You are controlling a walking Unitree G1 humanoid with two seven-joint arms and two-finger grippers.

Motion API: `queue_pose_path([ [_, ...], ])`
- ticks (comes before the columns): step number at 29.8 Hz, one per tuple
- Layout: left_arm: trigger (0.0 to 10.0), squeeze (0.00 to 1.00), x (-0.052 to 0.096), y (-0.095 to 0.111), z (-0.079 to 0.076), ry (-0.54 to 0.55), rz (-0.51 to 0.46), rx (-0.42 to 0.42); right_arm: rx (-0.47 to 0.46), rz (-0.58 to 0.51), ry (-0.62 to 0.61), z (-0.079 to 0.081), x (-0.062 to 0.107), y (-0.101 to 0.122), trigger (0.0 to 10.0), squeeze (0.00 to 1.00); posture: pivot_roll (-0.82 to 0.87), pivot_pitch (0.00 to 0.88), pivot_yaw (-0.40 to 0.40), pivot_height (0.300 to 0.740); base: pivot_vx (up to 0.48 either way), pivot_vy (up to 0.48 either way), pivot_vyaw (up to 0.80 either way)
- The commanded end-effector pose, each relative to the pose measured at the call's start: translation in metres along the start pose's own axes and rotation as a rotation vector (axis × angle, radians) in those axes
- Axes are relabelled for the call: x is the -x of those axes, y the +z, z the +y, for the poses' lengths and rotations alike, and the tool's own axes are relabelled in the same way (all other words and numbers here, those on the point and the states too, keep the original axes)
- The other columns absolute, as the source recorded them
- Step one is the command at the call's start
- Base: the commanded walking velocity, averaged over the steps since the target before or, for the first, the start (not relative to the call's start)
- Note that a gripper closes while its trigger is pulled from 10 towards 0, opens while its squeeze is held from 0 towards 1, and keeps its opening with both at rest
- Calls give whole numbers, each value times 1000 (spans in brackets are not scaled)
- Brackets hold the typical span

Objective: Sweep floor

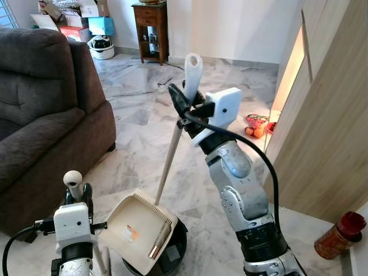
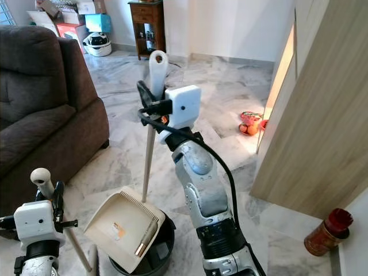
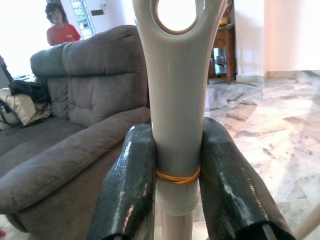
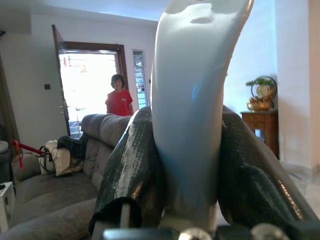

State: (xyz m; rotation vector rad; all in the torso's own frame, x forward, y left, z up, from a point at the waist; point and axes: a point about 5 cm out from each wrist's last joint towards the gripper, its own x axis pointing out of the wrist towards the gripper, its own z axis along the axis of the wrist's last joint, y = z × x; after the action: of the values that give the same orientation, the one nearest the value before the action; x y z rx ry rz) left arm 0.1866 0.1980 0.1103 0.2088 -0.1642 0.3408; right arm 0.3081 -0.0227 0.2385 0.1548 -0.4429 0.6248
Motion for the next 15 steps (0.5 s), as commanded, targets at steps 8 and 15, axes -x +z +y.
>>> queue_pose_path([
  [8,10000,0,-2,8,3,9,-48,-13,79,-208,72,36,-1,25,10000,0,17,0,43,740,0,0,0],
  [15,10000,0,-2,8,3,9,-48,-12,88,-237,96,46,3,27,10000,0,20,0,44,740,0,0,0],
])
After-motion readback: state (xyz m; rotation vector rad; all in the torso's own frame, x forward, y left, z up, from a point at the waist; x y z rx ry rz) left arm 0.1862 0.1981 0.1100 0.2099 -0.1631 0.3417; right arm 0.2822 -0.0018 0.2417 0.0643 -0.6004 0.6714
